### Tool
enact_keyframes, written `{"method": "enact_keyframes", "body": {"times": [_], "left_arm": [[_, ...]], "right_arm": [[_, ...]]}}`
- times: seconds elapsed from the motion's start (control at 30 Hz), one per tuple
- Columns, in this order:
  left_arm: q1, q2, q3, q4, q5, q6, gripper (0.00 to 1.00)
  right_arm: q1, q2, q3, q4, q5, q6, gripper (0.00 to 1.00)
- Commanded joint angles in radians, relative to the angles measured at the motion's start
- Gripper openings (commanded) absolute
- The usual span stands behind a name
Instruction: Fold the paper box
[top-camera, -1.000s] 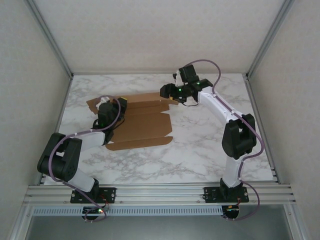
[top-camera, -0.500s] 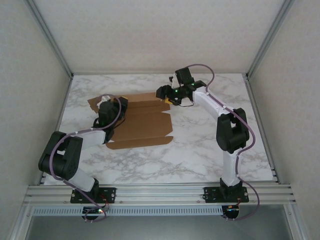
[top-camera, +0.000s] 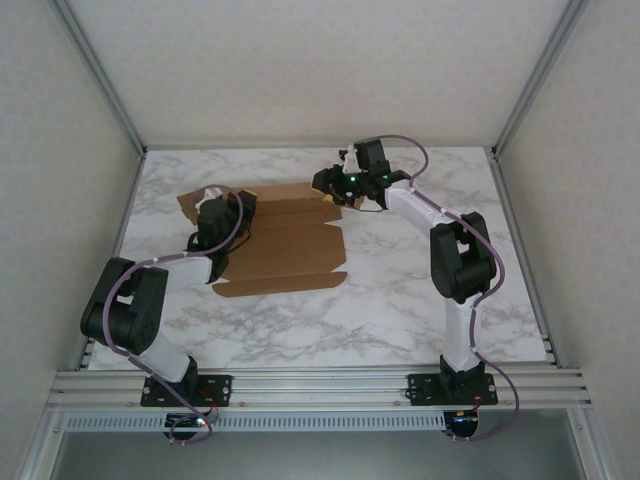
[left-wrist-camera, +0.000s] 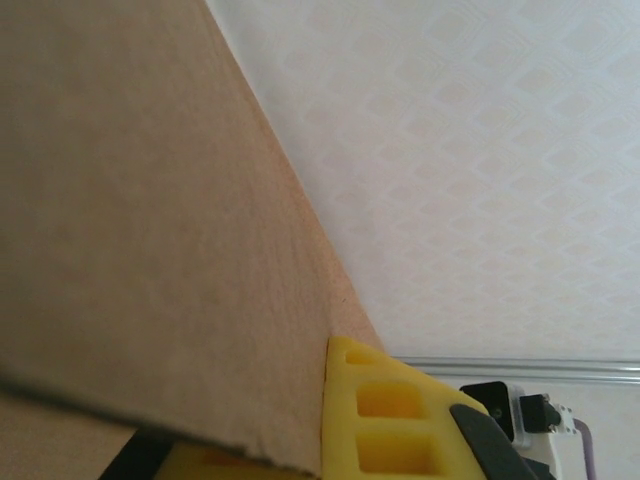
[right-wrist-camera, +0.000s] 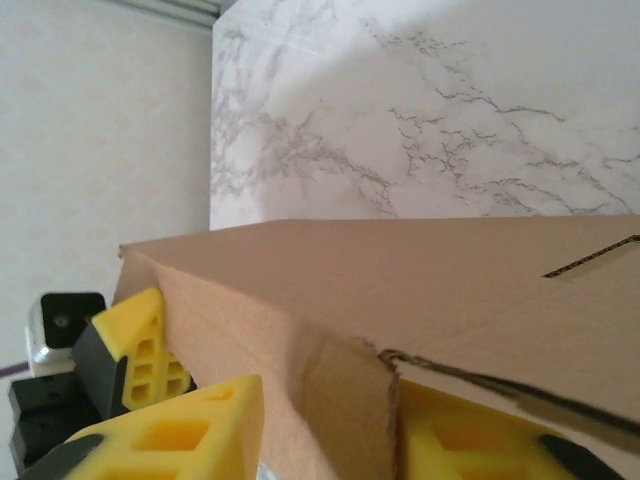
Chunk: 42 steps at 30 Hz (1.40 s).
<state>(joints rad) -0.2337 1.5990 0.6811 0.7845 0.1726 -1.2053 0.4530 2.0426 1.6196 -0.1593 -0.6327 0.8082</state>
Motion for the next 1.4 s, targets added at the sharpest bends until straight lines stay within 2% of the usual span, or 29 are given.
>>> {"method": "enact_keyframes", "body": {"times": [0.0, 0.13, 0.3, 0.37, 0.43, 0.5, 0.57, 0.6, 0.73, 0.97, 1.17, 1.37], "left_arm": [[0.008, 0.028, 0.003, -0.077, 0.030, 0.009, 0.02], [0.011, 0.029, 0.008, -0.085, 0.033, 0.009, 0.02], [0.013, 0.031, 0.017, -0.106, 0.034, 0.017, 0.02], [0.014, 0.029, 0.018, -0.109, 0.033, 0.017, 0.02], [0.015, 0.032, 0.023, -0.116, 0.033, 0.016, 0.02], [0.017, 0.040, 0.034, -0.122, 0.036, 0.015, 0.02], [0.017, 0.050, 0.048, -0.129, 0.040, 0.013, 0.02], [0.017, 0.054, 0.055, -0.134, 0.041, 0.013, 0.02], [0.020, 0.065, 0.089, -0.151, 0.036, 0.019, 0.02], [0.025, 0.081, 0.112, -0.155, 0.046, 0.012, 0.02], [0.025, 0.078, 0.112, -0.159, 0.055, 0.018, 0.02], [0.025, 0.079, 0.113, -0.166, 0.071, 0.021, 0.02]], "right_arm": [[0.001, -0.006, -0.011, 0.045, -0.016, 0.003, 0.38], [-0.001, -0.061, -0.025, -0.065, 0.082, -0.101, 0.55], [-0.018, -0.153, -0.092, -0.143, 0.206, -0.194, 0.57], [-0.020, -0.196, -0.129, -0.159, 0.269, -0.233, 0.53], [-0.020, -0.234, -0.175, -0.163, 0.341, -0.253, 0.46], [-0.021, -0.274, -0.234, -0.147, 0.409, -0.260, 0.33], [-0.027, -0.297, -0.289, -0.103, 0.423, -0.257, 0.21], [-0.028, -0.297, -0.308, -0.092, 0.428, -0.257, 0.18], [-0.027, -0.259, -0.330, -0.075, 0.427, -0.254, 0.15], [-0.004, -0.135, -0.288, -0.062, 0.436, -0.272, 0.18], [0.024, -0.055, -0.243, -0.041, 0.575, -0.304, 0.20], [0.023, 0.032, -0.171, -0.063, 0.671, -0.282, 0.12]]}}
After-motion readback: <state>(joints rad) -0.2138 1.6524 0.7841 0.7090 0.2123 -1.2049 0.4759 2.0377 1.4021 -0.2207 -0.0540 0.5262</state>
